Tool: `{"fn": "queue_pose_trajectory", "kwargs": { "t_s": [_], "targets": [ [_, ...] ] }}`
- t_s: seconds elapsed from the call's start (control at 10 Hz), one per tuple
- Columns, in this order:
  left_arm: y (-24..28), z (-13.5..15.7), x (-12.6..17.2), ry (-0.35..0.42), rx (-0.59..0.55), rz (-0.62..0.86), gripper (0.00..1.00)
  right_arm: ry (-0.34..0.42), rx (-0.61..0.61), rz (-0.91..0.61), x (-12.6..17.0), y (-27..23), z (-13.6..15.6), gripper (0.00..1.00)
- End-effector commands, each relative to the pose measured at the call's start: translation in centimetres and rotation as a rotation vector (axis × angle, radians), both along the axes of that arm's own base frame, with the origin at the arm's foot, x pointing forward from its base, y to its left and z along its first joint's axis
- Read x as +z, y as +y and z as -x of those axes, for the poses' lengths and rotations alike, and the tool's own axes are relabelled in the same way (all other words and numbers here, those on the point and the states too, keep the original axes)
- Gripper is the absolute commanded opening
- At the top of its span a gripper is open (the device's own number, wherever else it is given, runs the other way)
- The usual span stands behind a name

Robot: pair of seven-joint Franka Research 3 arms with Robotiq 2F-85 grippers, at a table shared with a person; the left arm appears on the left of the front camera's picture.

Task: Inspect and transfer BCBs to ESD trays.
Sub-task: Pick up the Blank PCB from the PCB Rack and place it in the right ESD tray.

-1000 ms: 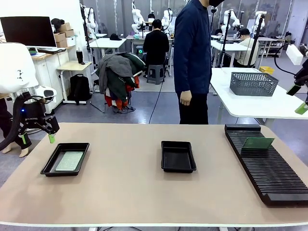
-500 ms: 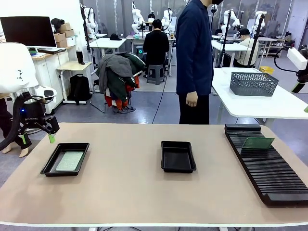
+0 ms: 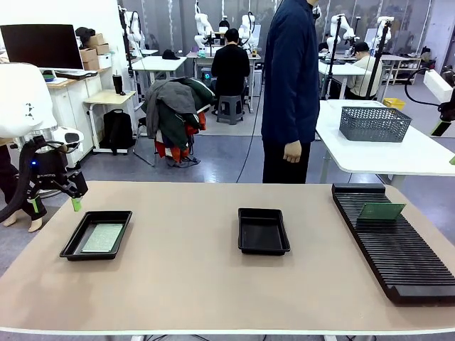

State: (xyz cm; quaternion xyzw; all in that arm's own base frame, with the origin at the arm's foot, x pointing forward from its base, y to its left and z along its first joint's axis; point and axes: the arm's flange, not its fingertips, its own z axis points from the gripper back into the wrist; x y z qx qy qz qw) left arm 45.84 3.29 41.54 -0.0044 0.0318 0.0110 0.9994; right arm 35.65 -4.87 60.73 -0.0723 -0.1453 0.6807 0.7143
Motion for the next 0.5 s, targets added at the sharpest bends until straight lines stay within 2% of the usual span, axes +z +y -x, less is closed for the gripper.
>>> {"fn": "queue_pose_trajectory", "kwargs": {
  "t_s": [0.0,0.3,0.4],
  "targets": [
    [-0.1,0.1,0.0,0.0,-0.001,-0.001,1.0,0.0,0.011,-0.007,-0.2,0.0,0.1,1.0],
    [-0.1,0.1,0.0,0.0,-0.001,-0.001,1.0,0.0,0.0,0.0,0.0,0.0,0.0,1.0],
    [-0.1,0.1,0.0,0.0,-0.001,-0.001,1.0,0.014,0.028,0.005,-1.1,-0.1,-1.0,1.0]
  ]
}}
